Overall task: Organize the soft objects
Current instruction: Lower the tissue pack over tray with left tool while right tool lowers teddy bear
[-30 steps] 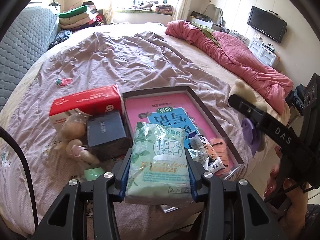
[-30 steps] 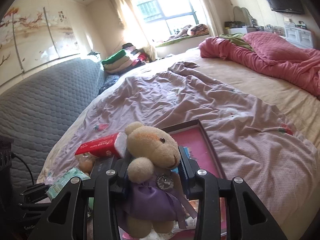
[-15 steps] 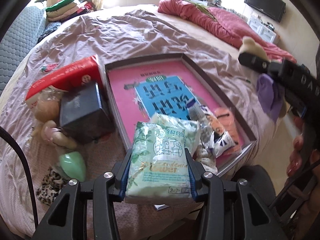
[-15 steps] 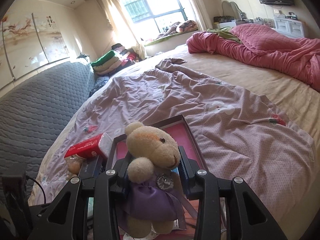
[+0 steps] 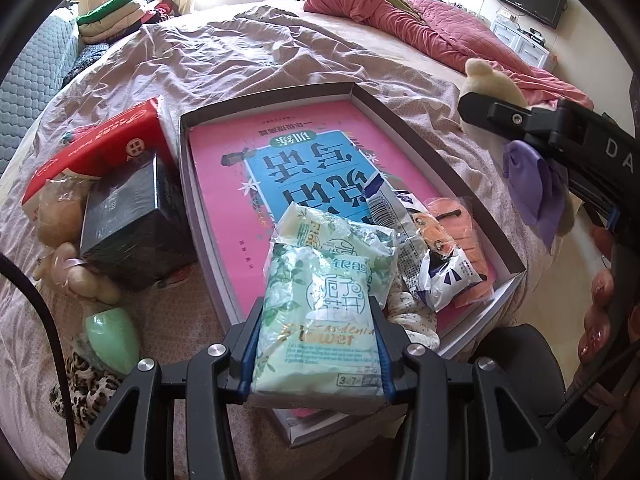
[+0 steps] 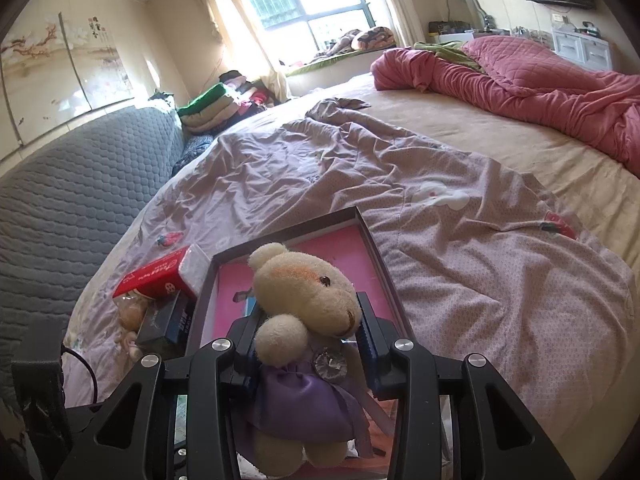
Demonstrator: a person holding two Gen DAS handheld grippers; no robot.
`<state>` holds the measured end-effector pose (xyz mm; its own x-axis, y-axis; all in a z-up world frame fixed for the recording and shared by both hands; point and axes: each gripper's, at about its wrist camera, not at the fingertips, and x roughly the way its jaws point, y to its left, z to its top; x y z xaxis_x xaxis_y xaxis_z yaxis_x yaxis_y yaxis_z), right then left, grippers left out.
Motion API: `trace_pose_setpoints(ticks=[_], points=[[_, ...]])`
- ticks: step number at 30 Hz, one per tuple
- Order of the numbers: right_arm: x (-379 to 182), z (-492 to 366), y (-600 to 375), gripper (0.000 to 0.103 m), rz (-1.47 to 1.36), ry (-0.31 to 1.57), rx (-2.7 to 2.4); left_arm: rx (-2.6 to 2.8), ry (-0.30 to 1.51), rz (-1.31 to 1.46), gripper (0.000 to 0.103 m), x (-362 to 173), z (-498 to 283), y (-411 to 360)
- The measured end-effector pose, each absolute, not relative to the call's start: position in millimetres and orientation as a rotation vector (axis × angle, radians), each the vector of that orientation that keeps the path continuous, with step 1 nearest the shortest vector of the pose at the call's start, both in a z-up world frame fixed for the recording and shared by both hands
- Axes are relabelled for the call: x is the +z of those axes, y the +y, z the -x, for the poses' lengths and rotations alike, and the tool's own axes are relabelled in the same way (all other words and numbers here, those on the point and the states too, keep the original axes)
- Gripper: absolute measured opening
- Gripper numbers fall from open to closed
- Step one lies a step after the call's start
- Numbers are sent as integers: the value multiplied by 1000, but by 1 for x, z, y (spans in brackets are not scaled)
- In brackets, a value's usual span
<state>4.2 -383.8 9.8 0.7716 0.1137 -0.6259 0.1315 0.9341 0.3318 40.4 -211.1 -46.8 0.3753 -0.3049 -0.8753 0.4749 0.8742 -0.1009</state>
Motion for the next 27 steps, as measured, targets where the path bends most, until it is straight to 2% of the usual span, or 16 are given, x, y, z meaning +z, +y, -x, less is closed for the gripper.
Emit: trace_pose_setpoints(ticks=[16,27], points=[[-29,-24,-370,41,-297,869,-18,-498,1074,-143,46,-53,-50,-212],[-37,-30,-356,41,-216,884,-33,-498,1076,-123,46,-53,-49,-207]])
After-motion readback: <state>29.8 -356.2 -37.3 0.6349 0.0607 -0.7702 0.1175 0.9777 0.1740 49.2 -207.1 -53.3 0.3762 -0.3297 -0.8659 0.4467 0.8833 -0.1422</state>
